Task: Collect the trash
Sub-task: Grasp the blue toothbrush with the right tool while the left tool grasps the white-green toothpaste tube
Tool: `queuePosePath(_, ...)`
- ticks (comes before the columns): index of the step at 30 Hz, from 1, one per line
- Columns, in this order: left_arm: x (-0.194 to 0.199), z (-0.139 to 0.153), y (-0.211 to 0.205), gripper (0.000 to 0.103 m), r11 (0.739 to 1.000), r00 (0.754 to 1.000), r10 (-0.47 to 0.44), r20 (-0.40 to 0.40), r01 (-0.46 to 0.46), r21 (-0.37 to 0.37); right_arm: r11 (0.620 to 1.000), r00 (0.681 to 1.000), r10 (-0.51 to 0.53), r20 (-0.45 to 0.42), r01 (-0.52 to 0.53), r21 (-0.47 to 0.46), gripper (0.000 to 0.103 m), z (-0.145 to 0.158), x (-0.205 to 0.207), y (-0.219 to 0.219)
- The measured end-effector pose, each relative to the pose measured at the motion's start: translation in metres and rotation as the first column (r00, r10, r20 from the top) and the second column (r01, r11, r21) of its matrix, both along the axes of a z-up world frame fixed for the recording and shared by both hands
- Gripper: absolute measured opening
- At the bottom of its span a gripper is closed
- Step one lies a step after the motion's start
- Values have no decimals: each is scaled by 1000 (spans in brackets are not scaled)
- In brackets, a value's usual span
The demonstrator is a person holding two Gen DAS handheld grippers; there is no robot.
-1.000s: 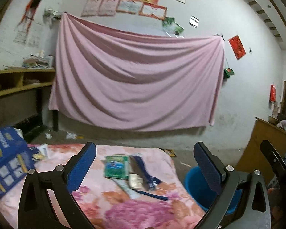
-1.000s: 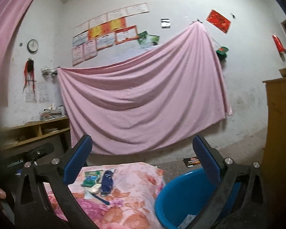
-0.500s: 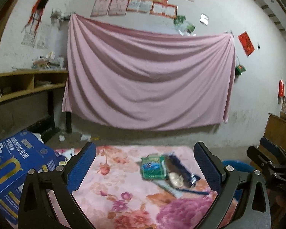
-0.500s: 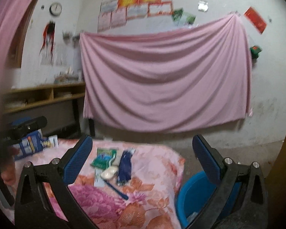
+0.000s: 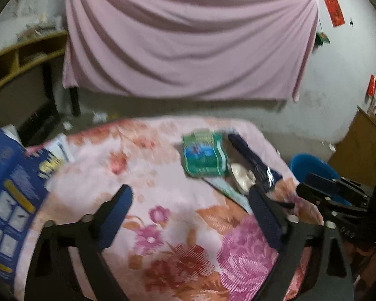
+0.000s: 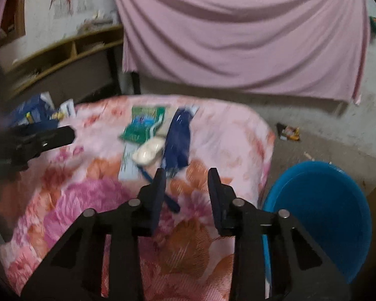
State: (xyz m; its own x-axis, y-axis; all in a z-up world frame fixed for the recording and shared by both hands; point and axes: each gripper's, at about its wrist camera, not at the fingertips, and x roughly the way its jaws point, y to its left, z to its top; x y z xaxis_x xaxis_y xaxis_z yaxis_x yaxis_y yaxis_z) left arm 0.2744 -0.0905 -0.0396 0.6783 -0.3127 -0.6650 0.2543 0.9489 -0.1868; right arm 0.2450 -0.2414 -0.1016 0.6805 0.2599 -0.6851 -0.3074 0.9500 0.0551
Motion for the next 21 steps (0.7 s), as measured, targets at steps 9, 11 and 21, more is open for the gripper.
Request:
queuePosePath(9, 16, -23, -10, 67, 999, 992, -44, -121, 42, -18, 995, 987, 78, -137, -86, -51, 58, -26, 17, 17)
queuePosePath(11, 20, -26, -14, 67, 999, 988, -47, -148, 47, -6, 995, 986, 82, -147, -89, -37, 57, -26, 14, 14)
queuePosePath(21, 23, -32, -34, 58, 996, 977, -86, -194, 89, 4, 994, 984, 113, -139, -112, 14, 34, -21, -2, 3)
